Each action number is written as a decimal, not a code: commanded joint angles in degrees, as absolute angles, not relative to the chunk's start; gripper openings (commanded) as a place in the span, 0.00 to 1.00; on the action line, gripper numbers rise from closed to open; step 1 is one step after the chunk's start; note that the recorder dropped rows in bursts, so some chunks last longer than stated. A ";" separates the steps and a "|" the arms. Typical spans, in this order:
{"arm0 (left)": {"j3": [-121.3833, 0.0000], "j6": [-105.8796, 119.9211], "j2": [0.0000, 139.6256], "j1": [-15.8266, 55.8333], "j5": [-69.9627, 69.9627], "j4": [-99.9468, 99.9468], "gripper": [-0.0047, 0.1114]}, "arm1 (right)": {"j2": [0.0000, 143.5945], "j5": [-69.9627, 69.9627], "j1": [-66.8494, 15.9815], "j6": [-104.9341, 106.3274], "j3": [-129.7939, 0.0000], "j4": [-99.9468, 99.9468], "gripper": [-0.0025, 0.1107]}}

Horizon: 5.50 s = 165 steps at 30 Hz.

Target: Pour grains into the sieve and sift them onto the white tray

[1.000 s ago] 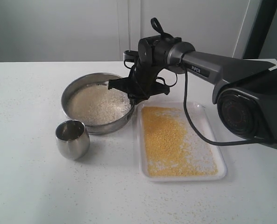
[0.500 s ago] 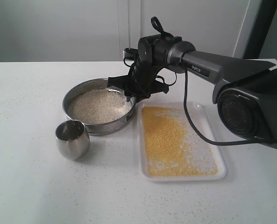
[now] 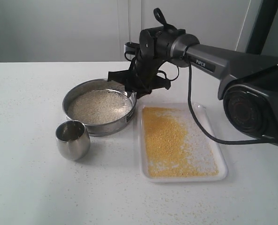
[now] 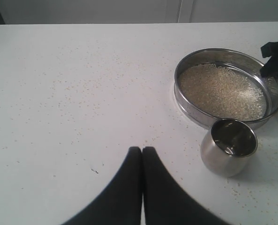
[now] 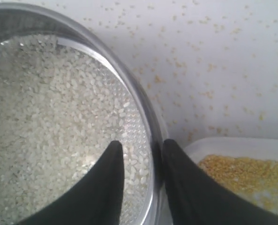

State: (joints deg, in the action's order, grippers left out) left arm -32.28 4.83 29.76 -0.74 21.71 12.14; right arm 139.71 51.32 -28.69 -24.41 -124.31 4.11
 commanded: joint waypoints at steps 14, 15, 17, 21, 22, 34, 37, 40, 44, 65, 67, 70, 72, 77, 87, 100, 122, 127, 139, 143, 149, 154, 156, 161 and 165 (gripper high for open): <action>-31.99 4.92 29.29 -0.84 21.84 12.35 0.04 | 131.33 62.69 -28.50 -24.83 -124.58 4.08 0.34; -31.99 4.92 29.29 -0.84 21.84 12.35 0.04 | 130.86 63.39 -28.50 -24.83 -124.58 4.08 0.34; -31.99 4.92 29.29 -0.84 21.84 12.35 0.04 | 130.41 64.93 -28.50 -24.34 -124.58 4.08 0.33; -31.99 4.92 29.29 -0.84 21.84 12.35 0.04 | 129.25 67.20 -28.50 -23.77 -124.58 4.08 0.20; -31.99 4.92 29.29 -0.84 21.84 12.35 0.04 | 128.95 67.64 -28.50 -23.69 -124.58 4.08 0.15; -31.99 4.92 29.29 -0.84 21.84 12.35 0.04 | 127.34 69.96 -26.61 -17.55 -124.48 4.03 0.02; -31.99 4.92 29.29 -0.84 21.84 12.35 0.04 | 126.33 69.96 -25.67 -15.80 -124.48 4.39 0.02; -31.99 4.92 29.29 -0.84 21.84 12.35 0.04 | 125.29 69.96 -24.56 -14.12 -124.20 4.68 0.02; -31.99 4.92 29.29 -0.84 21.84 12.35 0.04 | 122.80 69.96 -21.80 -13.13 -120.43 4.83 0.02; -31.99 4.92 29.29 -0.84 21.84 12.35 0.04 | 94.50 65.34 3.01 -1.43 -85.21 5.77 0.02; -31.99 4.92 29.29 -0.84 21.84 12.35 0.04 | 90.77 62.69 3.01 1.20 -81.33 5.40 0.02; -31.99 4.92 29.29 -0.84 21.84 12.35 0.04 | 84.91 59.86 2.85 2.81 -75.63 5.87 0.02; -31.99 4.92 29.29 -0.84 21.84 12.35 0.04 | 81.26 58.08 2.85 2.81 -72.30 6.11 0.02; -31.99 4.92 29.29 -0.84 21.84 12.35 0.04 | 75.95 54.17 2.85 2.81 -66.48 7.63 0.02; -31.99 4.92 29.29 -0.84 21.84 12.35 0.04 | 65.91 49.31 -0.57 4.44 -57.39 8.08 0.02; -31.99 4.92 29.29 -0.84 21.84 12.35 0.04 | 53.13 46.43 -1.34 4.25 -49.70 8.08 0.02; -31.99 4.92 29.29 -0.84 21.84 12.35 0.04 | 27.16 35.43 -1.34 4.37 -31.67 5.34 0.02; -31.99 4.92 29.29 -0.84 21.84 12.35 0.04 | 26.35 36.20 -1.34 4.37 -30.13 5.37 0.02; -31.99 4.92 29.29 -0.84 21.84 12.35 0.04 | 26.35 36.09 -1.34 4.37 -29.84 5.37 0.02; -31.99 4.92 29.29 -0.84 21.84 12.35 0.04 | 26.35 36.09 -1.34 4.37 -29.84 5.37 0.02; -31.99 4.92 29.29 -0.84 21.84 12.35 0.04 | 26.35 36.09 -1.34 4.37 -29.84 5.37 0.02; -31.99 4.92 29.29 -0.84 21.84 12.35 0.04 | 24.50 35.80 -1.34 4.37 -29.07 5.37 0.02; -31.99 4.92 29.29 -0.84 21.84 12.35 0.04 | 22.99 35.68 -1.34 4.37 -28.50 5.37 0.02; -31.99 4.92 29.29 -0.84 21.84 12.35 0.04 | 17.16 35.55 -1.34 4.37 -25.55 5.37 0.02; -31.99 4.92 29.29 -0.84 21.84 12.35 0.04 | 12.20 35.46 -1.34 4.37 -22.59 5.37 0.02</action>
